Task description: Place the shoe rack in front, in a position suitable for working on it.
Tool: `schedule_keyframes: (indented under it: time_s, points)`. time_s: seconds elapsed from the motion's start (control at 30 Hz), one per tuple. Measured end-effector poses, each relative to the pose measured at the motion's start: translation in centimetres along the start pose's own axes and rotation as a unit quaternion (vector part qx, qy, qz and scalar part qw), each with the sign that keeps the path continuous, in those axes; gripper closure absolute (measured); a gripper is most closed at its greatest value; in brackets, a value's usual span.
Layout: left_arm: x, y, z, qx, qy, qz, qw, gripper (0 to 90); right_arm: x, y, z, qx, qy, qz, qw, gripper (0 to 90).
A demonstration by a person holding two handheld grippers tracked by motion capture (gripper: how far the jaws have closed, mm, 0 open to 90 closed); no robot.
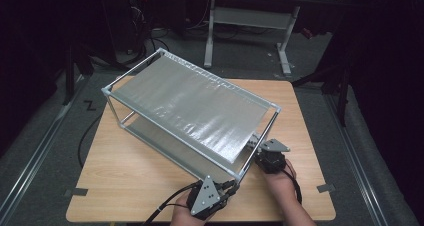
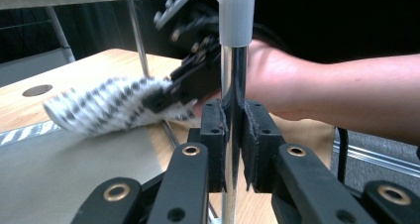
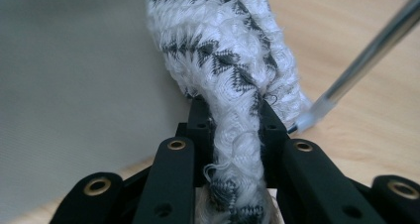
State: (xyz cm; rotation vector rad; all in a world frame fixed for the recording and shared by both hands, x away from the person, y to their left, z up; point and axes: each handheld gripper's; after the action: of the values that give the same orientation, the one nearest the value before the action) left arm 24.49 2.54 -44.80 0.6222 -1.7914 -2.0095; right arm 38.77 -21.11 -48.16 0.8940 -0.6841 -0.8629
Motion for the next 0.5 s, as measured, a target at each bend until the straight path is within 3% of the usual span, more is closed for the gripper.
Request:
schedule_keyframes:
  time_s: [0.1,0.33,0.5]
  points:
    - [-0.1,-0.1,0.9,-0.001,0.005,-0.007,1.0000,80.4,-0.1,-0.7,-0.7,-0.026,0.002,-0.007,0.9997,74.9]
    - [-0.6,-0.1,2.9,-0.008,0.022,-0.012,0.9996,80.1,-0.6,-1.5,0.2,-0.025,0.010,0.002,0.9996,74.9]
    - [-0.7,-0.2,3.4,-0.009,0.032,-0.008,0.9994,80.1,-0.9,-1.5,0.8,-0.031,0.008,0.008,0.9995,74.9]
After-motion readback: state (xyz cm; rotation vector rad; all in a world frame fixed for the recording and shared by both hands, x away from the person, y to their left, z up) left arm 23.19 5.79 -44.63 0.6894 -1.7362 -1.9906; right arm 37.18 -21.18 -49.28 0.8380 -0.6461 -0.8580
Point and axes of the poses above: each handheld gripper's, and its own axes: z roughly backward along the jaws, y roughly out of its top, x roughly to its right, and after that the axes turned 9 degrees about x, right-handed
